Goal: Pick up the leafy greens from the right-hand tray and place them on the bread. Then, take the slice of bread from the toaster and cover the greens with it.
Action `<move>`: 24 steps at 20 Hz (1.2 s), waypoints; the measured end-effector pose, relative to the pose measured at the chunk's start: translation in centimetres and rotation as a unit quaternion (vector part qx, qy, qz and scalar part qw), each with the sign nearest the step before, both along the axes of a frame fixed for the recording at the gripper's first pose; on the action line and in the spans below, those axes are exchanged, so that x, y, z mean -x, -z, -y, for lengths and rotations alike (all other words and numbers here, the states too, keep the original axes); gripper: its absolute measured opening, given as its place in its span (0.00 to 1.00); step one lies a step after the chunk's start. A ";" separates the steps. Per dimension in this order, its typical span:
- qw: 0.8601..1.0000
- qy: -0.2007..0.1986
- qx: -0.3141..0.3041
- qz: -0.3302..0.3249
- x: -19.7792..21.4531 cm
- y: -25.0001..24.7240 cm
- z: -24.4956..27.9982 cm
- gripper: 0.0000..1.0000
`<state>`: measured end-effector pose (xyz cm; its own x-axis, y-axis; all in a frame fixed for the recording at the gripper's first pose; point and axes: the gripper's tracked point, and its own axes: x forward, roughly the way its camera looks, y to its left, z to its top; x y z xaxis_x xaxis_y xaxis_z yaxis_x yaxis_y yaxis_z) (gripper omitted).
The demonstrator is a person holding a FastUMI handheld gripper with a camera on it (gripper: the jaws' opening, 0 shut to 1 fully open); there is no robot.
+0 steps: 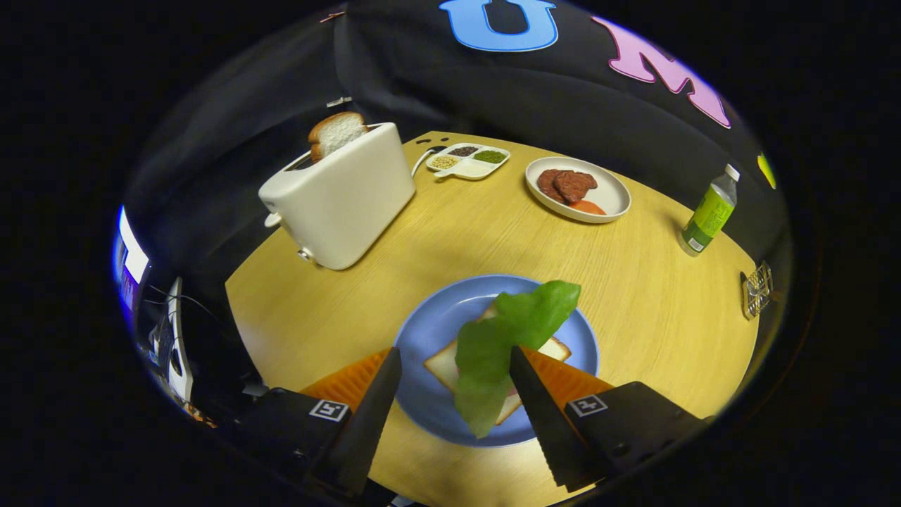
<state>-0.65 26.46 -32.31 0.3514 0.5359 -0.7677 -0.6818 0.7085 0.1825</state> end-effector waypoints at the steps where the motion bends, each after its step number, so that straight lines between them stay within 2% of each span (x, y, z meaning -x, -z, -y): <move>1: 1.000 0.001 0.009 -0.004 0.1 0.4 0.2 1.00; 3: 1.000 0.002 -0.003 -0.016 0.7 0.4 -0.3 1.00; 6: 0.997 -0.018 -0.039 -0.060 3.2 -0.3 -1.8 1.00; 9: 0.999 -0.028 -0.026 -0.030 2.8 -0.7 -1.5 1.00; 14: 0.999 -0.010 -0.034 0.007 2.0 -3.3 0.9 0.99; 20: 0.999 0.031 -0.004 0.011 0.8 -1.9 5.3 0.99; 24: 0.997 0.048 -0.028 0.045 -0.6 -4.7 4.2 0.99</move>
